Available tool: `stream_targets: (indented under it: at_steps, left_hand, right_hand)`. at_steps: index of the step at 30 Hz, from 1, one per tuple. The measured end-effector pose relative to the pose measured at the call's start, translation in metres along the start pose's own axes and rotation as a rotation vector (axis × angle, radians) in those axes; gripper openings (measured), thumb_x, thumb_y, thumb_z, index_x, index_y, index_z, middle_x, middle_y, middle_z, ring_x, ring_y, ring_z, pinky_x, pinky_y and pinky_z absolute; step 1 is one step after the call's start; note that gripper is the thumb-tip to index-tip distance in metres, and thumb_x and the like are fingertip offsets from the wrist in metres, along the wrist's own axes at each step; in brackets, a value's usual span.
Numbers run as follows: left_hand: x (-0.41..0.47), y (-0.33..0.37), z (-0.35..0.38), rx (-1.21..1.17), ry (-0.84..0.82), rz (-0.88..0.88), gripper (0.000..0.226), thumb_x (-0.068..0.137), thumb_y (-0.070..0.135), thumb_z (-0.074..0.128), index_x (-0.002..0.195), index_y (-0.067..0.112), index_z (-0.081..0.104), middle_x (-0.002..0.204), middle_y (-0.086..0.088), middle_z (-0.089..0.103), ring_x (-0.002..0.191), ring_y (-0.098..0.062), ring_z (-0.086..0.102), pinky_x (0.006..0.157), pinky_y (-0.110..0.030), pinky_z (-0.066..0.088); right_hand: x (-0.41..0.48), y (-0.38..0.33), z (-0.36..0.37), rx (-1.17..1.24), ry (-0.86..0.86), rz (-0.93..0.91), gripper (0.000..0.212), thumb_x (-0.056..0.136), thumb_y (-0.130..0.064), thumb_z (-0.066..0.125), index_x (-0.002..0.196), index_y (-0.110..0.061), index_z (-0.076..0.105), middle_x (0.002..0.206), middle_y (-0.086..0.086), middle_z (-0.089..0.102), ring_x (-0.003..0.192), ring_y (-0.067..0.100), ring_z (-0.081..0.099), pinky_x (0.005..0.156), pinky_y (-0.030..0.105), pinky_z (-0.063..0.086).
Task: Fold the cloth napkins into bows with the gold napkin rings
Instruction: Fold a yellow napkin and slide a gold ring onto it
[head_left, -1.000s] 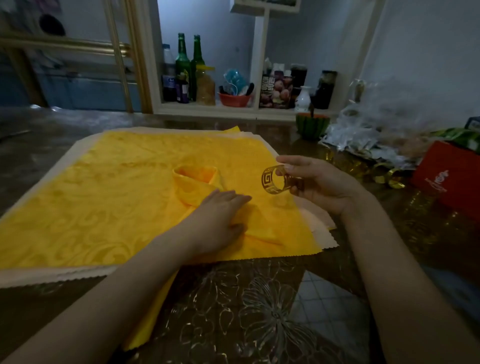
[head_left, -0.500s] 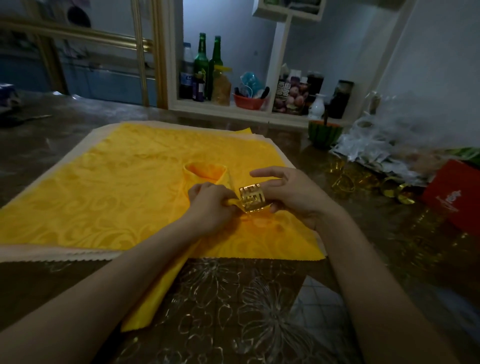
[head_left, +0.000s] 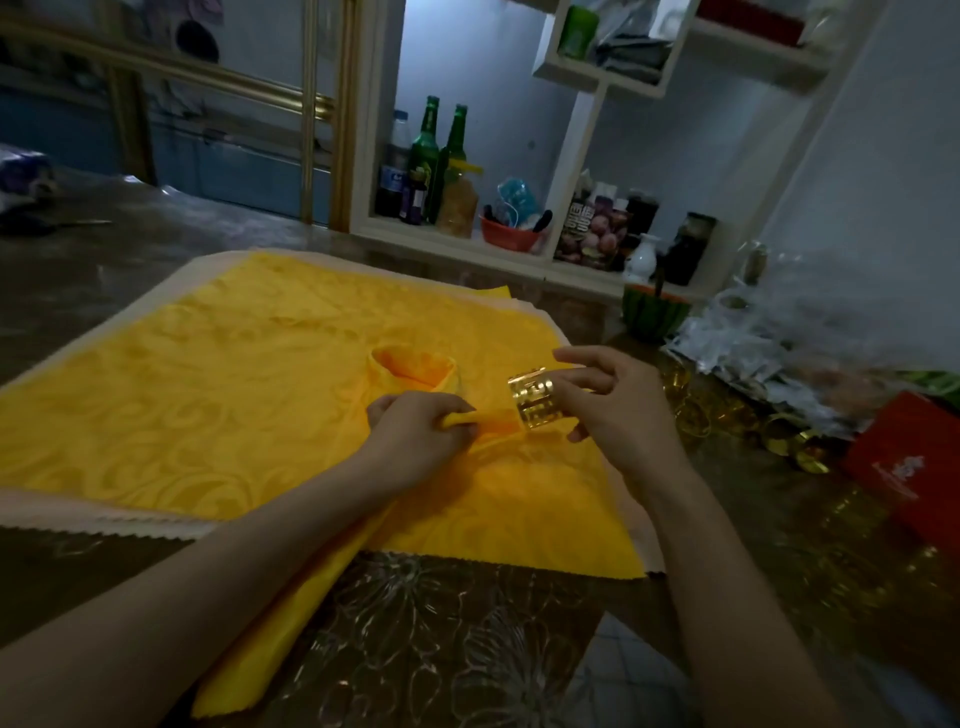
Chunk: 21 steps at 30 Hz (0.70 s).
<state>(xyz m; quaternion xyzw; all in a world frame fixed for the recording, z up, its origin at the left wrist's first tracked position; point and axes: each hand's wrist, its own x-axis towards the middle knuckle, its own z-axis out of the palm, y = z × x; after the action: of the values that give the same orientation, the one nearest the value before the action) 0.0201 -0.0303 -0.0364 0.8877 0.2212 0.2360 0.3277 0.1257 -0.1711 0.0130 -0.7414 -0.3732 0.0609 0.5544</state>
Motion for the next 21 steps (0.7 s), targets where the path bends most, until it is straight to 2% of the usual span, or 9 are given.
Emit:
stream_targets:
  at_steps: [2,4,6,9,11,14,16,19,21]
  left_hand:
    - [0.001,-0.001,-0.001,-0.055,-0.030,0.011,0.010,0.092,0.026,0.055,0.086,0.030,0.061,0.072,0.015,0.051,0.090,-0.007,0.049,0.103,-0.031,0.022]
    - [0.000,-0.001,-0.001,-0.089,-0.038,0.036,0.021,0.092,0.026,0.056,0.072,0.031,0.054,0.061,0.013,0.047,0.070,0.002,0.044,0.093,-0.033,0.026]
    - [0.001,0.000,-0.001,-0.113,-0.016,0.051,0.017,0.091,0.022,0.057,0.076,0.030,0.057,0.059,0.014,0.047,0.062,0.004,0.041,0.088,-0.033,0.027]
    - [0.000,-0.003,-0.001,-0.126,-0.039,0.046,0.014,0.092,0.016,0.055,0.087,0.026,0.062,0.064,0.012,0.051,0.065,0.000,0.044,0.089,-0.035,0.030]
    - [-0.002,-0.002,-0.003,-0.112,-0.049,0.046,0.014,0.092,0.016,0.054,0.084,0.027,0.059,0.065,0.012,0.050,0.072,-0.008,0.045,0.084,-0.034,0.028]
    - [-0.003,0.002,-0.005,-0.116,-0.016,0.047,0.013,0.090,0.014,0.055,0.084,0.025,0.057,0.067,0.013,0.049,0.083,-0.018,0.051,0.086,-0.037,0.030]
    - [-0.006,0.004,-0.002,-0.062,0.042,0.062,0.007,0.084,0.023,0.053,0.091,0.022,0.055,0.076,0.010,0.051,0.097,-0.023,0.054,0.086,-0.032,0.027]
    - [-0.011,0.006,-0.001,-0.090,0.096,0.115,0.040,0.061,0.031,0.048,0.099,0.017,0.042,0.093,0.007,0.046,0.095,-0.016,0.045,0.089,-0.028,0.025]
    - [-0.013,0.004,-0.002,-0.127,0.086,0.166,0.052,0.062,0.033,0.059,0.110,0.019,0.042,0.104,0.004,0.049,0.100,-0.013,0.046,0.096,-0.033,0.029]
  right_hand:
    - [0.002,0.003,0.001,-0.017,0.010,-0.012,0.021,0.088,-0.009,0.062,0.107,-0.017,0.060,0.091,-0.004,0.067,0.070,0.003,0.062,0.045,0.013,0.045]
    - [0.003,0.006,0.009,-0.076,-0.065,-0.019,0.017,0.089,-0.010,0.060,0.105,-0.017,0.061,0.091,-0.005,0.066,0.072,0.004,0.061,0.047,0.013,0.046]
    - [0.003,0.009,0.018,-0.153,-0.190,-0.024,0.021,0.091,-0.011,0.057,0.111,-0.019,0.060,0.091,-0.007,0.066,0.074,0.005,0.061,0.050,0.012,0.046]
    - [0.002,0.010,0.023,-0.277,-0.353,0.009,0.040,0.090,-0.014,0.060,0.128,-0.023,0.050,0.099,-0.004,0.066,0.079,0.005,0.060,0.058,0.010,0.045]
    - [0.001,0.009,0.024,-0.320,-0.366,0.000,0.047,0.085,-0.013,0.067,0.128,-0.020,0.050,0.098,0.002,0.068,0.082,0.012,0.060,0.067,0.021,0.046]
    - [-0.002,0.009,0.028,-0.253,-0.315,-0.001,0.040,0.082,-0.005,0.069,0.120,-0.012,0.056,0.085,0.010,0.067,0.066,0.010,0.057,0.060,0.020,0.044]
    - [-0.004,0.008,0.027,-0.218,-0.275,0.001,0.035,0.082,-0.004,0.066,0.116,-0.012,0.058,0.075,0.006,0.064,0.062,0.009,0.056,0.055,0.017,0.043]
    - [-0.003,0.007,0.023,-0.224,-0.189,-0.012,0.032,0.081,-0.007,0.066,0.111,-0.017,0.058,0.078,0.004,0.061,0.066,0.008,0.053,0.056,0.016,0.042]
    - [-0.004,0.007,0.025,-0.227,-0.176,-0.024,0.029,0.082,-0.010,0.066,0.108,-0.019,0.059,0.079,0.000,0.057,0.065,0.006,0.049,0.053,0.013,0.039]
